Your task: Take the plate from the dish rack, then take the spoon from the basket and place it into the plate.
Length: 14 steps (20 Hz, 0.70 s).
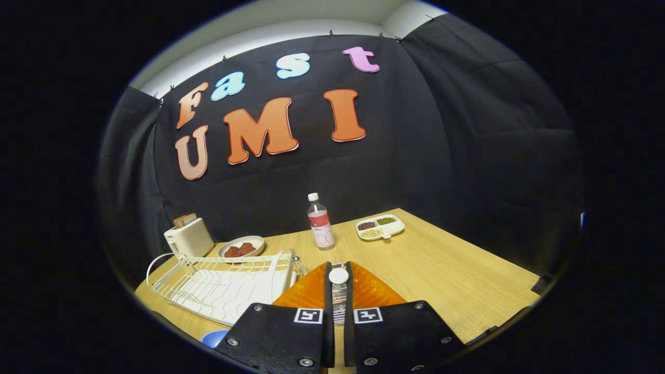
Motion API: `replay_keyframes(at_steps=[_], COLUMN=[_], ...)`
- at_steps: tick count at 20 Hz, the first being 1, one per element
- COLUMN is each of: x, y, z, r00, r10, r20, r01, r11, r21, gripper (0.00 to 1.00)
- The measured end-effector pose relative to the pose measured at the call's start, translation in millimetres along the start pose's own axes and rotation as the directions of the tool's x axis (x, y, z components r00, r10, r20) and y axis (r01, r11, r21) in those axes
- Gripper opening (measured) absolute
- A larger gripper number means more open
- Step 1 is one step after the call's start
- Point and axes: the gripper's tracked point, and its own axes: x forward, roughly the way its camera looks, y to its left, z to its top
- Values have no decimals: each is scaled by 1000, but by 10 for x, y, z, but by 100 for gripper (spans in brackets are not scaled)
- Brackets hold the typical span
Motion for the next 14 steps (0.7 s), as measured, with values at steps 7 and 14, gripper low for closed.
replay_keyframes(at_steps=[7, 14], x=[-534, -1046], y=[172, 494], z=[338, 141], r00=[994, 966], r10=[97, 257], r20=[46, 4], r01=[-97, -257], r11=[995, 966], r21=[13, -31], gripper=[7, 7])
